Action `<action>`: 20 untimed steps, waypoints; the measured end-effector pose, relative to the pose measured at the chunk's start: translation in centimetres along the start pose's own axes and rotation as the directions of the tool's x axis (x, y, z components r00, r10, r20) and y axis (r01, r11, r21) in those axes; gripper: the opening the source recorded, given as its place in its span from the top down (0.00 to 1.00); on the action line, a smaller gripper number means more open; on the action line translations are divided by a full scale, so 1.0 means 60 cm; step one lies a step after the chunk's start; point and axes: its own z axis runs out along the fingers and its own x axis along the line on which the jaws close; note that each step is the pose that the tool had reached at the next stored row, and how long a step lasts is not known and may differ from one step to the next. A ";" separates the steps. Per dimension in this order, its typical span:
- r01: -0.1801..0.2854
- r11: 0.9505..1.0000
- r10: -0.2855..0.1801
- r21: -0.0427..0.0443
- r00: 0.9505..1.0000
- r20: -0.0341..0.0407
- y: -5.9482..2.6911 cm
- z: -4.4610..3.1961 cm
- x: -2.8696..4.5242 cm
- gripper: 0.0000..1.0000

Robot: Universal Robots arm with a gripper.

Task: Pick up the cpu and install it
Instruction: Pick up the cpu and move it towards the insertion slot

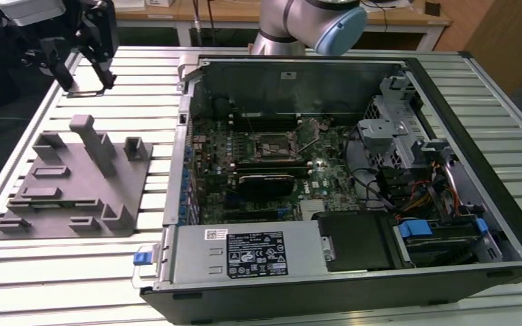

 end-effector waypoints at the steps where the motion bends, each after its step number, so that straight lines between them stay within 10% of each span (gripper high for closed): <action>1: 0.000 1.000 0.000 0.000 1.000 0.000 0.000 0.000 -0.003 0.46; 20: 0.000 1.000 0.000 0.000 1.000 -0.001 0.001 0.009 -0.084 0.46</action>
